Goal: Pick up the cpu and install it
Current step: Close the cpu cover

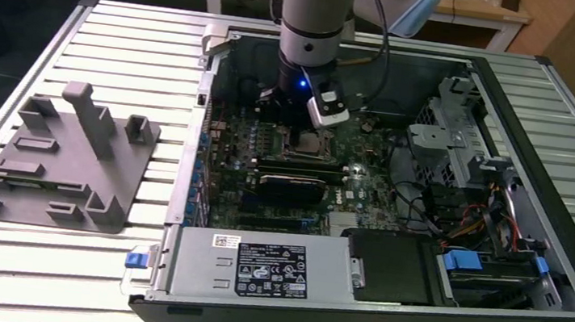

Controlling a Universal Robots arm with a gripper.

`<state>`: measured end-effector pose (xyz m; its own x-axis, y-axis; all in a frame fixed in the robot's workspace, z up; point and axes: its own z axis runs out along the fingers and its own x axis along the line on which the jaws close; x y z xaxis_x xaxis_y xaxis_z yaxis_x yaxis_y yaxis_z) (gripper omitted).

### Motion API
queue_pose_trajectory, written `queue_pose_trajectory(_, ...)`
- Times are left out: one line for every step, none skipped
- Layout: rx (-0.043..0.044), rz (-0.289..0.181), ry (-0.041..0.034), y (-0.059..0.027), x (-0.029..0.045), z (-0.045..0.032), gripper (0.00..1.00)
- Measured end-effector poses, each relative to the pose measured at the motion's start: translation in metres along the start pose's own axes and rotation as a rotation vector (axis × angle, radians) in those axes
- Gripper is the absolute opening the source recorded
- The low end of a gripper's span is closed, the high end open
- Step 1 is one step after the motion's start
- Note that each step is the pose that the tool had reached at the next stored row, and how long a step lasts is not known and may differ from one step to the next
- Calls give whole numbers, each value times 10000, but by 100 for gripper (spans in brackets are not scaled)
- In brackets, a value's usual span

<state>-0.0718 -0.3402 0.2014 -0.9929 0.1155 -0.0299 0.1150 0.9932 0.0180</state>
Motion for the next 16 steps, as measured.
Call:
queue_pose_trajectory(1,0,0,0,3,0,11)
queue_pose_trajectory(2,-1,1,-1,5,0,11)
queue_pose_trajectory(0,0,0,-1,8,1,11)
queue_pose_trajectory(-1,0,0,-2,11,2,11)
queue_pose_trajectory(0,0,0,-2,15,4,11)
queue_pose_trajectory(1,0,0,-3,18,6,11)
queue_pose_trajectory(1,-1,1,-3,20,7,11)
queue_pose_trajectory(1,-1,1,-3,21,7,11)
queue_pose_trajectory(1,-2,1,-3,21,7,11)
queue_pose_trajectory(0,0,1,-3,23,8,11)
queue_pose_trajectory(-2,1,-1,-3,26,8,11)
queue_pose_trajectory(-1,0,-2,-4,31,8,11)
queue_pose_trajectory(-1,0,-5,-5,37,8,11)
queue_pose_trajectory(-2,-1,-10,-5,43,8,11)
queue_pose_trajectory(-3,0,-15,-6,48,8,11)
queue_pose_trajectory(-3,0,-20,-7,55,7,11)
